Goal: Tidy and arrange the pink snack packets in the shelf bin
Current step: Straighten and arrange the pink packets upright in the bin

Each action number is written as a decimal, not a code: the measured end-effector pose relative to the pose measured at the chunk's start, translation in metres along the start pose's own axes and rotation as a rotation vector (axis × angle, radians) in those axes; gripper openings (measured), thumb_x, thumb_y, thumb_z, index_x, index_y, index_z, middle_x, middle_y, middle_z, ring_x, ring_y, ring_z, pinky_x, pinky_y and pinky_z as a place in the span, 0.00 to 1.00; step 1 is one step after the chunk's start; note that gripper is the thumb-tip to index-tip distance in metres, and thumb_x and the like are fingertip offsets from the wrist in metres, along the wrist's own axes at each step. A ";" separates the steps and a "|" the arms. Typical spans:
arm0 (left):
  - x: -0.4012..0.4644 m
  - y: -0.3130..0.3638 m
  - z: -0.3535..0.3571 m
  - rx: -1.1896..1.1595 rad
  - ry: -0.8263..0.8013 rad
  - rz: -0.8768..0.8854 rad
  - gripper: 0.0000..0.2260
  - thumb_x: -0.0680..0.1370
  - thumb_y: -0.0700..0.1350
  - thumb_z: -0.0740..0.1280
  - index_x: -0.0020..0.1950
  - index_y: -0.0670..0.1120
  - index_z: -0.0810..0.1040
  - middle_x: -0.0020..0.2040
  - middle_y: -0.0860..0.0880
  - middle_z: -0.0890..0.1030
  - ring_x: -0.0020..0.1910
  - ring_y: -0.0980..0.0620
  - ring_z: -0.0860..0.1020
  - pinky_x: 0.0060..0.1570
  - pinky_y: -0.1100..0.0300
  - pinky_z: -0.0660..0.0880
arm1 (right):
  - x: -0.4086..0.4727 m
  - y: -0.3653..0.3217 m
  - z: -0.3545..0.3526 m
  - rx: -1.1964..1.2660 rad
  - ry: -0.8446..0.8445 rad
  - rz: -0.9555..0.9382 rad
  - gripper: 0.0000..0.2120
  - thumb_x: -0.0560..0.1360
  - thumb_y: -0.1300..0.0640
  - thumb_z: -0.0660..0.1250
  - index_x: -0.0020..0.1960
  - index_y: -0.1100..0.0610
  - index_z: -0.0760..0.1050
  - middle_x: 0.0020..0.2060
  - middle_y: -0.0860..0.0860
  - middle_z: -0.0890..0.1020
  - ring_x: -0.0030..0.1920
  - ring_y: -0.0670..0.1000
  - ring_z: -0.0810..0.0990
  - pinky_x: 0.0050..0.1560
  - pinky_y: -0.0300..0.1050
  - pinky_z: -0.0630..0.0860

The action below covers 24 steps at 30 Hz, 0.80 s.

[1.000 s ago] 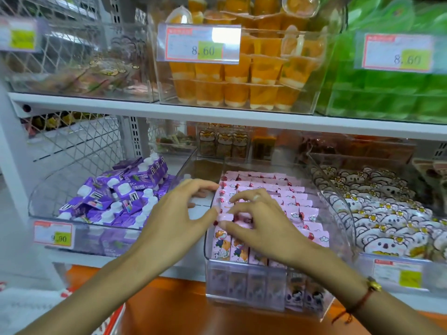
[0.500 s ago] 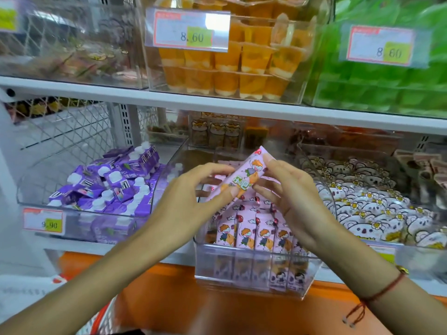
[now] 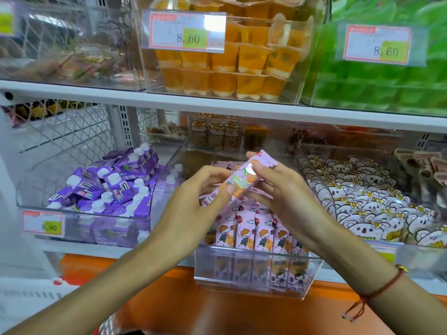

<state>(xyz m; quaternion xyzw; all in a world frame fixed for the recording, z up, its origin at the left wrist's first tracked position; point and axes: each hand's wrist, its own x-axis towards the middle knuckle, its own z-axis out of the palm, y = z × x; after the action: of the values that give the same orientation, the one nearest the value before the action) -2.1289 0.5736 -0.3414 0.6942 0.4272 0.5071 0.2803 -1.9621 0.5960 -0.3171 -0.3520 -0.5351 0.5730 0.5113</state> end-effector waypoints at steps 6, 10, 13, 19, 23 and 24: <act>0.001 0.004 -0.004 0.211 0.097 0.168 0.15 0.73 0.45 0.74 0.57 0.56 0.77 0.54 0.59 0.79 0.55 0.59 0.77 0.56 0.55 0.75 | -0.002 -0.001 0.004 -0.071 0.150 -0.079 0.14 0.74 0.50 0.68 0.54 0.59 0.78 0.44 0.52 0.86 0.45 0.45 0.84 0.44 0.35 0.79; 0.003 0.002 -0.005 0.124 0.087 0.091 0.11 0.75 0.45 0.71 0.55 0.57 0.78 0.52 0.60 0.81 0.53 0.61 0.78 0.54 0.57 0.76 | -0.003 -0.002 0.002 -0.049 0.079 -0.058 0.16 0.74 0.49 0.67 0.57 0.56 0.78 0.48 0.51 0.85 0.48 0.45 0.83 0.47 0.36 0.78; 0.005 0.000 -0.006 0.014 0.070 0.024 0.10 0.76 0.46 0.69 0.56 0.57 0.78 0.52 0.61 0.82 0.53 0.60 0.79 0.51 0.64 0.77 | -0.002 -0.002 0.002 -0.041 0.051 -0.045 0.15 0.76 0.54 0.66 0.62 0.57 0.77 0.51 0.52 0.84 0.48 0.46 0.82 0.50 0.38 0.79; 0.004 -0.002 -0.008 -0.009 0.029 0.002 0.12 0.75 0.47 0.70 0.58 0.56 0.78 0.54 0.60 0.82 0.57 0.60 0.78 0.55 0.62 0.77 | -0.004 -0.001 0.005 -0.052 0.115 -0.066 0.15 0.76 0.58 0.67 0.62 0.58 0.75 0.47 0.54 0.84 0.42 0.44 0.82 0.48 0.35 0.79; 0.002 0.000 -0.009 0.074 0.050 0.050 0.15 0.73 0.50 0.73 0.59 0.55 0.77 0.52 0.60 0.81 0.55 0.61 0.78 0.55 0.59 0.76 | -0.005 -0.001 0.007 -0.086 0.144 -0.121 0.17 0.72 0.57 0.71 0.60 0.58 0.76 0.49 0.56 0.85 0.44 0.47 0.84 0.47 0.37 0.80; 0.003 0.000 -0.009 0.071 0.055 0.049 0.14 0.74 0.49 0.72 0.59 0.54 0.77 0.52 0.60 0.81 0.54 0.61 0.78 0.56 0.57 0.76 | -0.004 -0.001 0.007 -0.091 0.143 -0.131 0.18 0.70 0.55 0.72 0.59 0.58 0.76 0.49 0.55 0.84 0.45 0.47 0.84 0.46 0.37 0.79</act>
<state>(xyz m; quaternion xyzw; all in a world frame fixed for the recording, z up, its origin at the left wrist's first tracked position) -2.1373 0.5757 -0.3367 0.6998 0.4354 0.5171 0.2309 -1.9672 0.5898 -0.3154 -0.3791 -0.5445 0.4868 0.5683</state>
